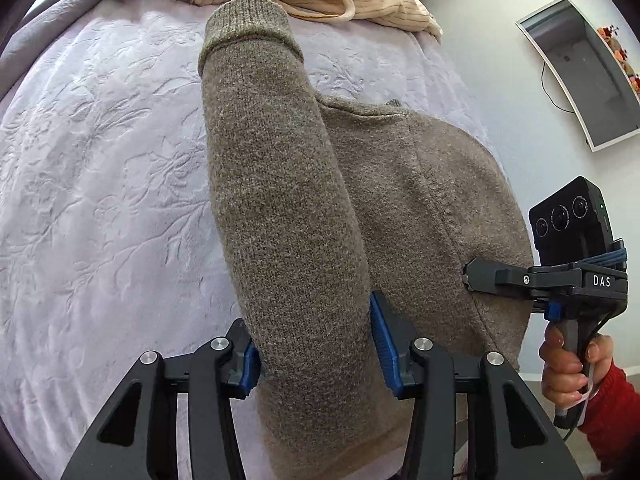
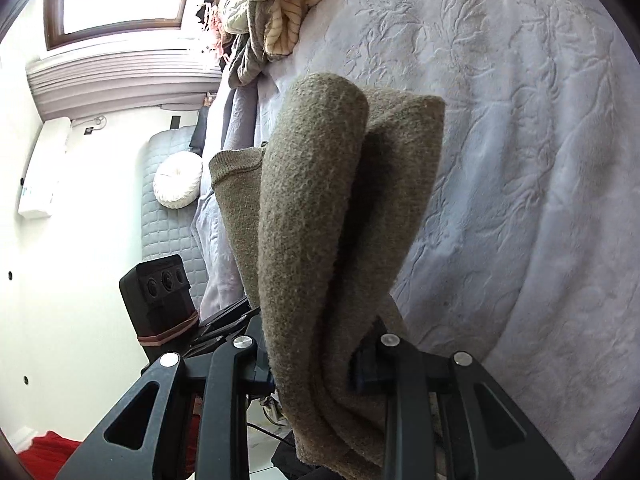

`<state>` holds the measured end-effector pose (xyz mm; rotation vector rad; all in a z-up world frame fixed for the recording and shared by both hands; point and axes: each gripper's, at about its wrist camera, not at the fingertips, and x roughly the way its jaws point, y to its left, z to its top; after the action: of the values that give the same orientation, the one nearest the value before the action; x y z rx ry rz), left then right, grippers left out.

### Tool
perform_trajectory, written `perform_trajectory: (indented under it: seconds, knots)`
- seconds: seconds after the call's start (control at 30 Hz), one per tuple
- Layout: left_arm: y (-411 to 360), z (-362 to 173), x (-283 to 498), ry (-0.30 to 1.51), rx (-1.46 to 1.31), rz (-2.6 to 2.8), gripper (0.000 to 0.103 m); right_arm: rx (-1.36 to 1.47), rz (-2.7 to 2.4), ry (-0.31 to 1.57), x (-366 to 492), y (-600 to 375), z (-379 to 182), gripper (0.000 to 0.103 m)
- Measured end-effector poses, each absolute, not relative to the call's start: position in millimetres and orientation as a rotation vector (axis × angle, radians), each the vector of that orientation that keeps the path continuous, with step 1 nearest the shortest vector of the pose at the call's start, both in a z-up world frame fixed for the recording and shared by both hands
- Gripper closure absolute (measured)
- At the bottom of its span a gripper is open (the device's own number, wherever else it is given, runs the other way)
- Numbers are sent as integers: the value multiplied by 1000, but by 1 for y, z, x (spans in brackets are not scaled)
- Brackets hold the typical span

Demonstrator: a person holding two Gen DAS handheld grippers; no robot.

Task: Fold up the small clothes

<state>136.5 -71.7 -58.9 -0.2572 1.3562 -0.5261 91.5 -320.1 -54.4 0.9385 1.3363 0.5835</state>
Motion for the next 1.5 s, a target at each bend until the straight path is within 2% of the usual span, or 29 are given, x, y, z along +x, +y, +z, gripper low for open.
perform_trajectory:
  seconds: [0.2,0.43,0.73,1.07,1.3,1.5]
  knots:
    - [-69,-62,137,1368,-249,-518,54,966,588,1349,54,-276,-53,74]
    - [-25,-70,95,1412,-246,-472,54,1009,589,1398,20,-220,-74,74]
    - [16,-93,63,1455,-255,-415,54,990,593,1451,11,-166,-103,74]
    - [23,-118,63,1462,-260,-358,54,924,519,1479,21,-166,-123,74]
    - [21,-125,65,1461,-257,-347,54,884,522,1490,16,-168,-118,74]
    - [18,-123,63,1452,-213,-342,54,737,592,1460,26,-148,-102,74]
